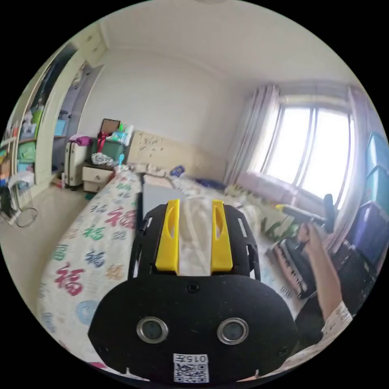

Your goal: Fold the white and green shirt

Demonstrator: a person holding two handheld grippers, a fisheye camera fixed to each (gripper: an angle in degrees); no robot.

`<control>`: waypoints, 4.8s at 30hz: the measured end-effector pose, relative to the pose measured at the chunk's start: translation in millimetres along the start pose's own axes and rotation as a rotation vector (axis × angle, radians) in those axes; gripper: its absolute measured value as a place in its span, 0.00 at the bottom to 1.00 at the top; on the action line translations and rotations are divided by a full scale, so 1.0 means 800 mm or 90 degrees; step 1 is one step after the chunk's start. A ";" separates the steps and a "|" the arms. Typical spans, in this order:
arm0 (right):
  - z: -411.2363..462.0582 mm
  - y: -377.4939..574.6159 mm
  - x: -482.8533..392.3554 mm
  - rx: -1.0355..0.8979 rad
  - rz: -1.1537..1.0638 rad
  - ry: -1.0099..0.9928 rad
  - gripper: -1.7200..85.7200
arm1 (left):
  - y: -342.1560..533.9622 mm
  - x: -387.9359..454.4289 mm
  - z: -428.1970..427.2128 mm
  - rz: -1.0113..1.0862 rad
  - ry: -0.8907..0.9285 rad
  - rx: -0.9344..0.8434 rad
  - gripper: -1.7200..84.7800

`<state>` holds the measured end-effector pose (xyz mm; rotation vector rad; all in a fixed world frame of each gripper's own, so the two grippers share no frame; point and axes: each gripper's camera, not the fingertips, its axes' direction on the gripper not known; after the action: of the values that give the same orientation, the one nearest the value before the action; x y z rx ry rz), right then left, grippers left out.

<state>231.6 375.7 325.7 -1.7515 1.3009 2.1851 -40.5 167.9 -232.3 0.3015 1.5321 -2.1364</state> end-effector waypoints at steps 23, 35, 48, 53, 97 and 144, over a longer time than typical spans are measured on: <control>0.100 0.278 0.043 -0.531 -0.369 -0.261 0.11 | 0.335 0.140 0.105 0.360 0.439 -0.400 0.12; 0.062 0.160 0.180 -0.307 0.069 -0.480 0.02 | 0.378 0.184 0.031 0.417 0.289 -0.353 0.18; 0.007 0.188 0.154 -0.257 0.139 -0.605 0.03 | 0.368 0.182 -0.071 0.323 0.180 -0.315 0.23; -0.009 0.214 0.040 -0.270 -0.056 -0.622 0.04 | 0.391 0.162 -0.130 0.257 0.106 -0.251 0.22; 0.029 0.110 0.393 0.013 0.117 0.075 0.08 | 0.113 0.029 -0.097 0.029 -0.513 -0.075 0.16; 0.344 -0.143 -0.012 -0.228 -0.193 0.081 0.03 | -0.231 0.319 0.276 0.244 -0.251 -0.350 0.13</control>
<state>79.5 626.3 269.3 -2.0750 0.6256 2.2589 -330.2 -58.3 -117.7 -0.0215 1.5928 -1.3221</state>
